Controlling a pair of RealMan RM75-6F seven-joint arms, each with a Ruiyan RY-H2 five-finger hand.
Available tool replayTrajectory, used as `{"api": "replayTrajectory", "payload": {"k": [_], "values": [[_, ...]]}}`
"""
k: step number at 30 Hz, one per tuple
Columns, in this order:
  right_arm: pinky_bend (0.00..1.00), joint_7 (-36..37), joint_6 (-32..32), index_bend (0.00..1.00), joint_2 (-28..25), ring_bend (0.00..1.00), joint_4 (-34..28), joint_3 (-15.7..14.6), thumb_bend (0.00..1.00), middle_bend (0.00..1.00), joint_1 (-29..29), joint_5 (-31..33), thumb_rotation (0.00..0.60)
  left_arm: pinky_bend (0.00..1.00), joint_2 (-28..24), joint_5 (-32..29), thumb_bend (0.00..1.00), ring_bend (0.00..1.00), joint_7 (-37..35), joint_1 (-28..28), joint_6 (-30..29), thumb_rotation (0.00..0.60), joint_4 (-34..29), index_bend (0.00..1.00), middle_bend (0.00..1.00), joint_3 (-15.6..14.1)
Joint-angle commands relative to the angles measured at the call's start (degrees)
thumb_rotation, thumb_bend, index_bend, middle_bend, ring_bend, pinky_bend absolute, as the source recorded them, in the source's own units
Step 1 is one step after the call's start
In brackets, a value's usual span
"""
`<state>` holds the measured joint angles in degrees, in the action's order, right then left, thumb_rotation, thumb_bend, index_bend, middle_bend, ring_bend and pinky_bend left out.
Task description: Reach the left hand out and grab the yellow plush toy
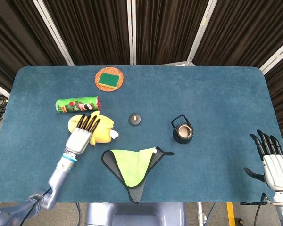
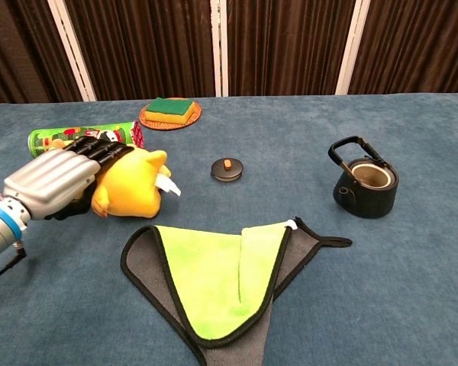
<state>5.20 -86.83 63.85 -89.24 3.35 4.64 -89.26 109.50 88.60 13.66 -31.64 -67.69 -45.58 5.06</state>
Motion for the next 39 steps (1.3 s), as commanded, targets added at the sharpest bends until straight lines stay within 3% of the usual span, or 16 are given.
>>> {"api": "replayTrajectory", "payload": {"k": [1,14,30,39], "values": [[0.01,0.0,0.0,0.00,0.0,0.00,-0.1,0.0,0.05,0.00,0.0,0.0,0.600,0.00,0.6,1.4,1.00,0.00,0.9,-0.5,-1.7,0.600,-1.4,0.00,0.00,-0.9],[0.01,-0.1,-0.3,0.00,-0.1,0.00,-0.2,-0.2,0.05,0.00,-0.1,-0.4,0.600,0.00,-1.8,0.8,1.00,0.00,3.4,-0.2,-3.6,0.600,-4.4,0.00,0.00,-0.7],[0.01,-1.8,0.2,0.00,0.3,0.00,-0.8,-0.8,0.05,0.00,0.1,-1.1,0.600,0.00,-1.5,-2.6,1.00,0.00,-4.6,2.1,-2.4,0.600,6.4,0.00,0.00,-0.7],[0.01,-2.2,0.1,0.00,0.4,0.00,-0.9,-0.9,0.05,0.00,0.0,-1.2,0.600,0.00,-1.7,-2.8,1.00,0.00,-10.0,2.8,-3.8,0.600,8.7,0.00,0.00,-0.7]]}}
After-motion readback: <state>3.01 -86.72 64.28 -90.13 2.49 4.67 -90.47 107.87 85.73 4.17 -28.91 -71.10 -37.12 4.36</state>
